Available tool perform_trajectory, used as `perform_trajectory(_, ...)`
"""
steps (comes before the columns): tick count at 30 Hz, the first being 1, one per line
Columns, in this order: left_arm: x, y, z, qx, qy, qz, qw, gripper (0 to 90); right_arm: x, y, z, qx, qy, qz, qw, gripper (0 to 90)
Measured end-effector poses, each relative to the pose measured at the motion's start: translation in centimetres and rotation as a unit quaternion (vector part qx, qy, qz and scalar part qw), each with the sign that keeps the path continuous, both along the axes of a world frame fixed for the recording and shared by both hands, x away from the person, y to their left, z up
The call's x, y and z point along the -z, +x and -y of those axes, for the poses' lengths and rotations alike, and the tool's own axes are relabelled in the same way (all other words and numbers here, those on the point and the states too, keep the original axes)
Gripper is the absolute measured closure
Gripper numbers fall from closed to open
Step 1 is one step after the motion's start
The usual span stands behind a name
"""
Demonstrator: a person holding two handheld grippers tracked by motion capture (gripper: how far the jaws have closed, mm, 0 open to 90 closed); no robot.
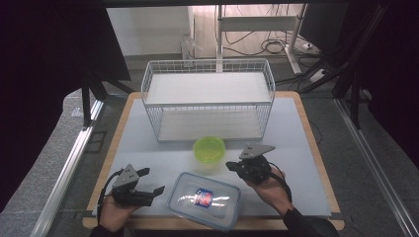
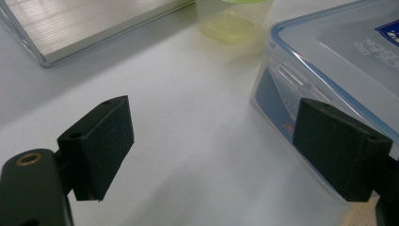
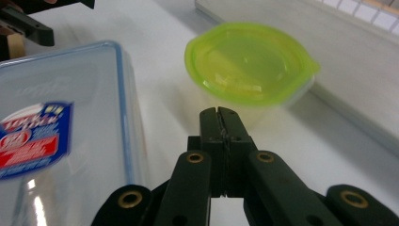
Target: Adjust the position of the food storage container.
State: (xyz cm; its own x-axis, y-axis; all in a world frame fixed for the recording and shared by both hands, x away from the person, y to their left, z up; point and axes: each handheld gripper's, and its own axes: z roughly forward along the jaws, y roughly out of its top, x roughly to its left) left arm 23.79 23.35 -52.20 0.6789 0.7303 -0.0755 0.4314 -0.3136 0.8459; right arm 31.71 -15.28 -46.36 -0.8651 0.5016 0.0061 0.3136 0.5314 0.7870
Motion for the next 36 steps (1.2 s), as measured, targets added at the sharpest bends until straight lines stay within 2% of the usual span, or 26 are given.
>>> perform_trajectory(3,0.0,0.0,0.0,0.001,-0.001,-0.001,1.0,13.3,-0.1,0.8,-0.9,-0.011,-0.004,0.006,0.9999,89.8)
perform_trajectory(6,0.1,0.0,0.0,0.003,0.002,-0.001,1.0,13.1,-0.1,2.6,-2.5,-0.018,0.003,-0.003,0.9998,89.9)
perform_trajectory(9,0.1,0.1,0.1,0.004,0.005,-0.002,1.0,13.2,0.0,3.5,-3.4,-0.022,0.003,-0.005,0.9997,89.9)
perform_trajectory(12,0.1,0.1,0.1,0.007,0.01,-0.003,0.9999,13.2,0.0,5.0,-5.4,-0.03,-0.003,-0.002,0.9995,89.9)
perform_trajectory(13,0.1,0.1,0.1,0.007,0.012,-0.003,0.9999,13.2,0.0,5.0,-5.4,-0.03,-0.003,-0.002,0.9995,89.9)
perform_trajectory(15,0.2,0.1,0.1,0.007,0.014,-0.003,0.9999,13.3,0.0,5.7,-7.1,-0.043,-0.015,0.004,0.9989,90.0)
perform_trajectory(18,0.2,0.1,0.2,0.009,0.015,-0.002,0.9998,13.3,0.2,6.1,-8.1,-0.051,-0.025,0.006,0.9984,90.0)
perform_trajectory(23,0.2,0.0,0.3,0.012,0.017,-0.001,0.9998,13.5,0.5,7.2,-10.1,-0.066,-0.027,0.006,0.9974,89.9)
perform_trajectory(26,0.2,0.0,0.3,0.015,0.021,-0.002,0.9997,13.5,0.8,7.8,-11.6,-0.089,-0.038,0.009,0.9953,89.9)
perform_trajectory(33,0.2,0.0,0.4,0.02,0.026,-0.001,0.9994,13.4,1.6,8.6,-13.4,-0.109,-0.071,0.002,0.9915,89.9)
perform_trajectory(36,0.2,0.0,0.4,0.02,0.024,0.001,0.9995,13.4,1.9,8.7,-13.6,-0.111,-0.074,-0.002,0.991,89.9)
